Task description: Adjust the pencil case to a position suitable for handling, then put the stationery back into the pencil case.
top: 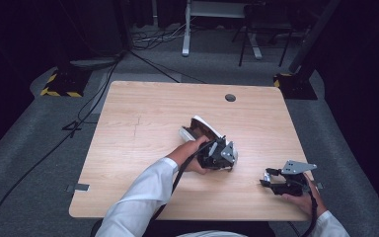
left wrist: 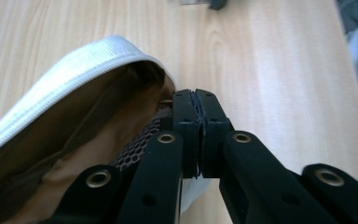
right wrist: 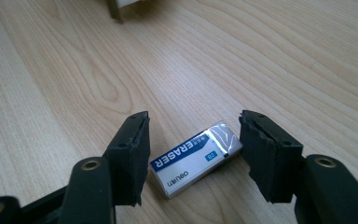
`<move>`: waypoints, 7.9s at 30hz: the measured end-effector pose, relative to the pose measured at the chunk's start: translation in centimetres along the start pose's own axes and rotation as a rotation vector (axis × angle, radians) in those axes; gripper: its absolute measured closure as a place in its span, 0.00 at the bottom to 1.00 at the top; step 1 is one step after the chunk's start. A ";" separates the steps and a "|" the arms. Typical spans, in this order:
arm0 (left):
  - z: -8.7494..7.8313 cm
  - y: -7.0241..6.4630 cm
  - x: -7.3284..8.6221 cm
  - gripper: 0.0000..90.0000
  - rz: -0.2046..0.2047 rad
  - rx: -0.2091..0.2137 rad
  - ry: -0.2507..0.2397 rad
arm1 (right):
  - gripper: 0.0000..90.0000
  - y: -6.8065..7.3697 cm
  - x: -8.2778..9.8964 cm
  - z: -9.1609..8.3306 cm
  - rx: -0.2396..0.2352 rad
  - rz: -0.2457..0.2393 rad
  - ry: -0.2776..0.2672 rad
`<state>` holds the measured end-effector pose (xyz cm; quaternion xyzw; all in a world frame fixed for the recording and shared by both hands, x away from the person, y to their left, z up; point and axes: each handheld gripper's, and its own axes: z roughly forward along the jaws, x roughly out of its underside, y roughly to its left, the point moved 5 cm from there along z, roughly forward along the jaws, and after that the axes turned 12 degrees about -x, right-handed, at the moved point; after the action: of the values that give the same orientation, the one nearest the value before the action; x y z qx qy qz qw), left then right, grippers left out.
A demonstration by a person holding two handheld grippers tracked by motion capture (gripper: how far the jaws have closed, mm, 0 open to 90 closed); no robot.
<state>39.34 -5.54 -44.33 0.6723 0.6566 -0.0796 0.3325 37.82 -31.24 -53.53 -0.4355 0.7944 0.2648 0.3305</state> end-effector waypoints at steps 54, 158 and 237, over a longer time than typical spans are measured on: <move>-5.5 -3.2 18.2 0.19 -0.581 -0.369 0.046 | 0.39 0.4 0.1 -0.1 -0.040 -0.034 0.037; -3.6 -4.2 20.3 0.17 -0.688 -0.301 0.032 | 0.47 4.1 -17.6 4.4 -0.247 -0.397 -0.036; -3.7 -4.3 20.4 0.17 -0.690 -0.307 0.035 | 0.33 -0.8 -2.7 -2.4 0.107 -0.097 0.063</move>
<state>36.65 13.10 -54.05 0.3554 0.8542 -0.0761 0.3719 38.88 -31.87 -50.04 -0.4632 0.7955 0.1917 0.3404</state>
